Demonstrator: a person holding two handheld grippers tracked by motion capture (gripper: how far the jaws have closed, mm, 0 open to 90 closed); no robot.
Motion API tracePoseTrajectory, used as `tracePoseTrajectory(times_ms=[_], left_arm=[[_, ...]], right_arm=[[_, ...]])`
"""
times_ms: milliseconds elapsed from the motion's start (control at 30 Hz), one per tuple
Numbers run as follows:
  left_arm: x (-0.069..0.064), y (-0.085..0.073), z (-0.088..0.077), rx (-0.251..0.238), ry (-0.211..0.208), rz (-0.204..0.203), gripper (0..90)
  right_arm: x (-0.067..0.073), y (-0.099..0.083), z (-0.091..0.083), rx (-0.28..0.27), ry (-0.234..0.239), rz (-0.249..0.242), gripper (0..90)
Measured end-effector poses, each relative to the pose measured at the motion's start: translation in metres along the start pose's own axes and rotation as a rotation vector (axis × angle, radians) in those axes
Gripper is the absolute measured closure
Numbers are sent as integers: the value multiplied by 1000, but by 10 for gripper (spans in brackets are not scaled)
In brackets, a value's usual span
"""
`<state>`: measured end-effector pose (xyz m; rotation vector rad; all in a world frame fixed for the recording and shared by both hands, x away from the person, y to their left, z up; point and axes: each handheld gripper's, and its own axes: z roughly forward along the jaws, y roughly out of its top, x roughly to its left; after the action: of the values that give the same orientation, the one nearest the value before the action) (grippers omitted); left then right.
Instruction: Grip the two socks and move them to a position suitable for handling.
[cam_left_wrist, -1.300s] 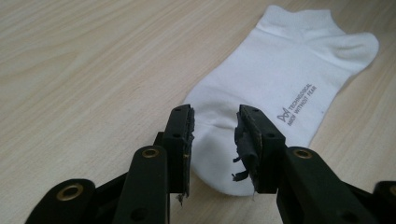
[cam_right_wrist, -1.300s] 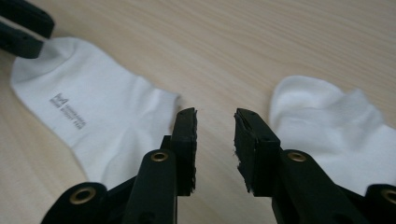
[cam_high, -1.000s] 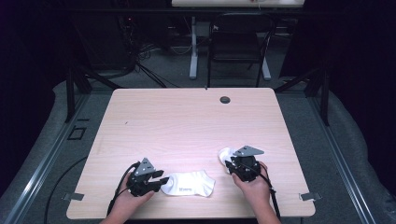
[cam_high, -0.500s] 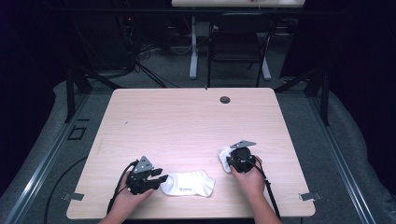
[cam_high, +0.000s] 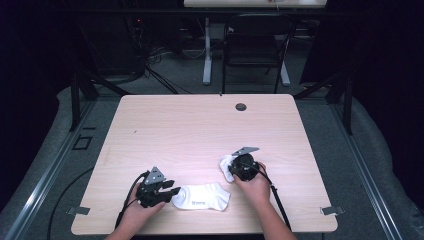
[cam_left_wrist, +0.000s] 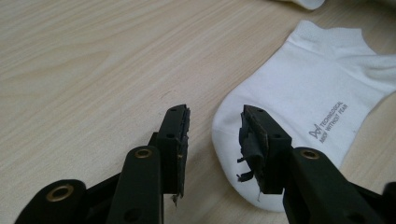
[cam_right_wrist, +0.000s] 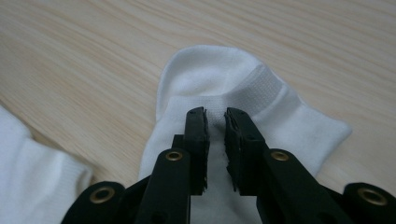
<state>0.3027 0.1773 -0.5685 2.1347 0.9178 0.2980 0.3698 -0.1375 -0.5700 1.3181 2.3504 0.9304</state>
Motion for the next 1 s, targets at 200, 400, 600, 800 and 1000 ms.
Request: tracePoseTrajectory(times_ms=[200, 400, 600, 800, 1000], left_arm=[[0, 0, 0, 3, -6, 1, 610], [1, 0, 0, 1, -5, 5, 603], [2, -1, 0, 0, 2, -7, 600], [3, -1, 0, -3, 0, -14, 592], [9, -2, -2, -11, -4, -19, 586]], right_arm=[[27, 16, 17, 5, 51, -71, 792], [48, 26, 25, 1, 78, -137, 781], [59, 37, 5, -73, 90, -140, 736], [71, 37, 4, -58, 93, -162, 670], [84, 35, 22, 35, 55, -217, 660]])
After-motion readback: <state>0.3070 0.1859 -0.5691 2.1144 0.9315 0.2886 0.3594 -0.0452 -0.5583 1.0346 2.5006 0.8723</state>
